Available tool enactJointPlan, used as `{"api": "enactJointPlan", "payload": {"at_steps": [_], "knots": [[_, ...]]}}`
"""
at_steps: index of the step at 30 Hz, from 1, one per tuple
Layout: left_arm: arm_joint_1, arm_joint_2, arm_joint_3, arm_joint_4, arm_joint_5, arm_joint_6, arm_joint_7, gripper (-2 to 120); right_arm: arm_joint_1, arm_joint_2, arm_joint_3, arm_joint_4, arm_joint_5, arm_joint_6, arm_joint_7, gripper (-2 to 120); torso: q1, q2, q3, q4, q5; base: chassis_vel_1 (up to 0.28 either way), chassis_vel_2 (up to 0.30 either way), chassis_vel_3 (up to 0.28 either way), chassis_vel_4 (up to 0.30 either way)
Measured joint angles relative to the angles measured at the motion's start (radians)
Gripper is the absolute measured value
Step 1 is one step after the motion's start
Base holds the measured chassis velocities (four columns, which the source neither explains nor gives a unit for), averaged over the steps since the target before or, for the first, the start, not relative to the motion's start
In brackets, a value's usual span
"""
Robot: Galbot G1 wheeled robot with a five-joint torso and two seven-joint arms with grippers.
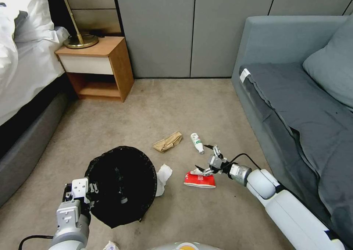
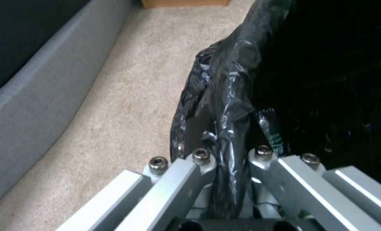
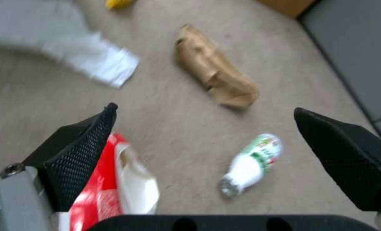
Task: Pick up the trash bin, then pick up the garbage from the floor and place it into the trash bin.
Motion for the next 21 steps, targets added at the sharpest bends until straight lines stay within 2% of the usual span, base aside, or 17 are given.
{"api": "enactJointPlan", "payload": {"at_steps": [7, 21], "knots": [[0.009, -0.001, 0.004, 0.0, 0.007, 0.0, -0.001, 1, 0.01, 0.072, 0.022, -0.116, -0.059, 0.047, -0.017, 100, 0.0, 0.0, 0.0, 0.0, 0.0001, 0.0, 0.0, 0.0, 0.0], [0.029, -0.008, 0.031, -0.01, 0.027, -0.006, -0.004, 1, 0.012, 0.156, 0.044, -0.233, -0.146, 0.105, -0.031, 100, 0.0, 0.0, 0.0, 0.0, 0.0, 0.0, 0.0, 0.0, 0.0]]}}
